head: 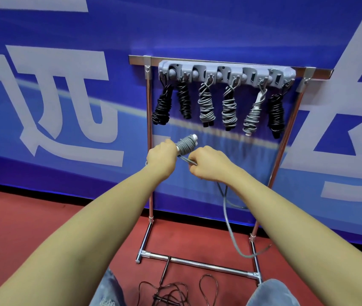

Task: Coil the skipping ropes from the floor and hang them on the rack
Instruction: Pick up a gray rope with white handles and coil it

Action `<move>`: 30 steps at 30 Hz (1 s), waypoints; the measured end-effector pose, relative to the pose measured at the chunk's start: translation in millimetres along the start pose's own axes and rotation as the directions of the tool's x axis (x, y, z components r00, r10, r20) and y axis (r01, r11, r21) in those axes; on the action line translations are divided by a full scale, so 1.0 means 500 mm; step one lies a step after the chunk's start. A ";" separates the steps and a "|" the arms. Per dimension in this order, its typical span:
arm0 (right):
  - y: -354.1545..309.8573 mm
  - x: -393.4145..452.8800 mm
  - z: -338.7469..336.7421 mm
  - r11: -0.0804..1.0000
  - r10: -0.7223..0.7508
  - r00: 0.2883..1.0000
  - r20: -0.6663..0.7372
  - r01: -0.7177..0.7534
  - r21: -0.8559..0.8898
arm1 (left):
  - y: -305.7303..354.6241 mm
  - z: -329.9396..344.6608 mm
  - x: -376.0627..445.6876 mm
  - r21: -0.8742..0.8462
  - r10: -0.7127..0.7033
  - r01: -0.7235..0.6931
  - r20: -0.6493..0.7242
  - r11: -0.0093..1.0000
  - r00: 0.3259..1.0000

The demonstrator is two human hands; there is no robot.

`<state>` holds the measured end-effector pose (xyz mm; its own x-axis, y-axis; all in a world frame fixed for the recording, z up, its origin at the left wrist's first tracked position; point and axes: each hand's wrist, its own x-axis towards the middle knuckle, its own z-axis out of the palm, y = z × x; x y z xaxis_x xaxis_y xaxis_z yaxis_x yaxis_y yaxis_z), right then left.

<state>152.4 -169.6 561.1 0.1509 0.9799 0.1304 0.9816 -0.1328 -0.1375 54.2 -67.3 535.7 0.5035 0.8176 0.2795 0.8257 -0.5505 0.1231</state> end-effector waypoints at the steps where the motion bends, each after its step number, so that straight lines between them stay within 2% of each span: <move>1: -0.006 -0.001 -0.006 0.990 -0.032 0.999 -0.031 0.028 -0.135 | -0.002 -0.005 -0.002 0.080 0.036 -0.038 0.026 0.996 0.999; 4: -0.019 0.001 -0.014 0.911 -0.161 0.978 -0.131 0.096 -0.401 | -0.005 -0.015 -0.007 0.296 0.187 -0.210 0.105 0.932 0.977; 7: -0.020 0.002 -0.006 0.879 -0.191 0.968 -0.164 0.095 -0.467 | -0.010 -0.022 -0.007 0.431 0.328 -0.354 0.135 0.830 0.935; 10: -0.016 0.005 0.000 0.906 -0.170 0.976 -0.140 0.099 -0.411 | -0.019 -0.030 -0.006 0.547 0.379 -0.362 0.087 0.755 0.921; 13: -0.003 0.005 0.002 0.951 -0.150 0.978 -0.146 0.102 -0.291 | -0.022 -0.034 -0.009 0.571 0.380 -0.322 0.019 0.755 0.925; 16: 0.010 -0.002 0.005 0.984 -0.092 0.976 -0.196 0.059 -0.167 | -0.025 -0.026 -0.005 0.566 0.398 -0.363 0.067 0.740 0.915; 18: 0.015 -0.004 0.004 0.995 -0.026 0.975 -0.222 0.003 -0.101 | -0.026 -0.024 -0.002 0.603 0.458 -0.421 0.103 0.677 0.883; 20: 0.020 0.002 -0.001 0.991 0.007 0.976 -0.216 -0.035 -0.126 | -0.029 -0.022 0.001 0.616 0.507 -0.480 0.147 0.625 0.849; 23: 0.028 0.015 -0.002 0.989 0.005 0.983 -0.185 -0.032 -0.147 | -0.033 -0.029 0.002 0.642 0.679 -0.577 0.118 0.505 0.725; 25: 0.031 0.019 -0.003 0.992 0.003 0.987 -0.163 -0.024 -0.127 | -0.040 -0.036 0.002 0.652 0.788 -0.626 0.068 0.429 0.611; 28: 0.035 0.022 0.002 0.997 0.005 0.990 -0.144 -0.015 -0.073 | -0.051 -0.035 -0.002 0.606 0.851 -0.680 0.010 0.413 0.526; 30: 0.040 0.020 0.007 0.999 0.026 0.990 -0.135 -0.031 -0.038 | -0.054 -0.035 -0.001 0.530 0.873 -0.716 -0.105 0.454 0.475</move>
<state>172.9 -161.8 556.3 0.1905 0.9471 0.2584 0.9801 -0.1687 -0.1045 26.9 -55.8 548.7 0.9337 -0.1100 0.3407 0.1488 -0.7462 -0.6488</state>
